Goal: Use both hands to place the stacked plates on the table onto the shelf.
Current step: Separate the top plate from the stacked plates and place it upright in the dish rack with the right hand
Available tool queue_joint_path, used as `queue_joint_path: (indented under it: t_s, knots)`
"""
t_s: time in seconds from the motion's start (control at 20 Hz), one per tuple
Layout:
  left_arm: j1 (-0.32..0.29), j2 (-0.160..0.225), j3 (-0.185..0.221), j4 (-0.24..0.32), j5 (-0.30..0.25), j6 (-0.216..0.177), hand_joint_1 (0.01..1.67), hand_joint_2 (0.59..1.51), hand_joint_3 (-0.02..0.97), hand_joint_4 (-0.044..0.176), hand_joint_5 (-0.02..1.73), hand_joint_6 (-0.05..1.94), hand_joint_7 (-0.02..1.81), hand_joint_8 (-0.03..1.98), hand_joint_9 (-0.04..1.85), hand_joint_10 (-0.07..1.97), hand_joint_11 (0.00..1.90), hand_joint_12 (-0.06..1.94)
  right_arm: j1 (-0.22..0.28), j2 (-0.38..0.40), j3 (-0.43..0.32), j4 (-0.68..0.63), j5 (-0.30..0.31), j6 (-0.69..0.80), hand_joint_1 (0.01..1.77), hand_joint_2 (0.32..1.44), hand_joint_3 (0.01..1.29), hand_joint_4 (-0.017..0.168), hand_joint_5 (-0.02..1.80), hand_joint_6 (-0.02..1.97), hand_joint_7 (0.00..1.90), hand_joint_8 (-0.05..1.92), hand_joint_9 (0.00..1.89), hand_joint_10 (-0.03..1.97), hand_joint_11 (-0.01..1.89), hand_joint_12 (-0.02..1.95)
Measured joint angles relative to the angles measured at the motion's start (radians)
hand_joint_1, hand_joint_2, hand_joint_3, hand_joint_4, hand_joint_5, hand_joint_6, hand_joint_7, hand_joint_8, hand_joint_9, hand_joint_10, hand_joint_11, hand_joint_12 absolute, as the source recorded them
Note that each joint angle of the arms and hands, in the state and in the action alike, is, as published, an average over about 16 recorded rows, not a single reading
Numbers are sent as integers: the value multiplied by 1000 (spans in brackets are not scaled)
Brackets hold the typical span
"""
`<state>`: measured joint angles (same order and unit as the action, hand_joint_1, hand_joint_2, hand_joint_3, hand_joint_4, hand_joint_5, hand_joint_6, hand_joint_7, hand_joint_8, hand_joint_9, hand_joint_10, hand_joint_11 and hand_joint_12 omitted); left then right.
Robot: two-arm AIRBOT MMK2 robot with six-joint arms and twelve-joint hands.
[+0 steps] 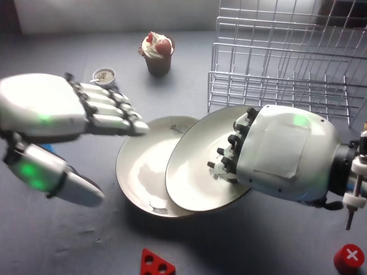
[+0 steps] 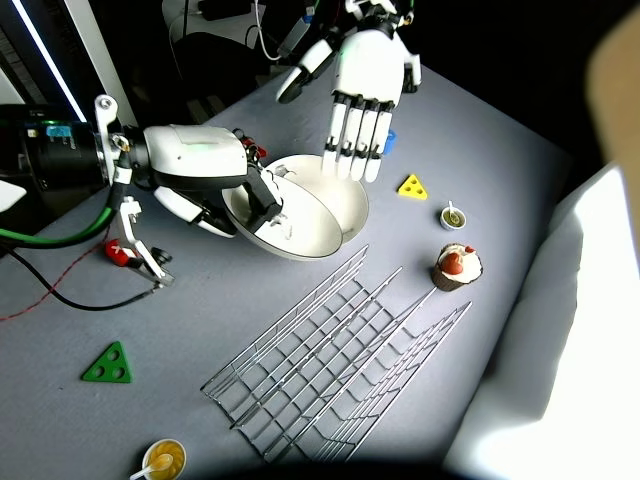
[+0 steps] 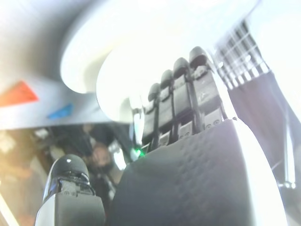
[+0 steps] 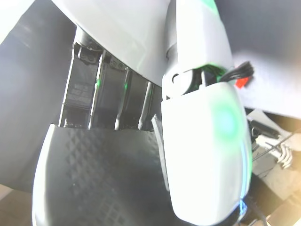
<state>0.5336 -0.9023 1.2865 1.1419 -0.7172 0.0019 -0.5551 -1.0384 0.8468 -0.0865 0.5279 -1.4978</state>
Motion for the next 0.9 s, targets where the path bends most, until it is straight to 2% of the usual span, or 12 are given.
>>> queue_joint_path:
  t_s: [0.25, 0.45, 0.65, 0.9]
  knots:
    - [-9, 68, 4, 3, 1, 0, 28, 1013, 12, 1, 149, 7, 181, 2, 184, 11, 171, 12, 64, 48, -75, 60, -25, 0, 1473, 938, 12, -3, 942, 782, 1057, 520, 1094, 706, 949, 1344]
    - [-13, 100, 18, -20, -7, 0, 28, 1015, 12, 1, 151, 6, 182, 2, 187, 11, 171, 8, 139, 88, -134, 131, -52, 0, 1470, 939, 12, -3, 954, 861, 1069, 557, 1103, 721, 944, 1326]
    - [-13, 98, 53, -62, -17, 0, 28, 1016, 12, 2, 153, 6, 189, 2, 193, 11, 174, 8, 225, 129, -178, 234, -84, 6, 1469, 940, 12, -5, 956, 914, 1062, 594, 1093, 742, 944, 1304]
    - [3, 66, 118, -109, -27, 0, 27, 1018, 12, 2, 151, 7, 195, 2, 196, 11, 177, 8, 310, 169, -202, 365, -131, 60, 1469, 939, 12, -5, 954, 905, 1080, 572, 1108, 716, 955, 1287]
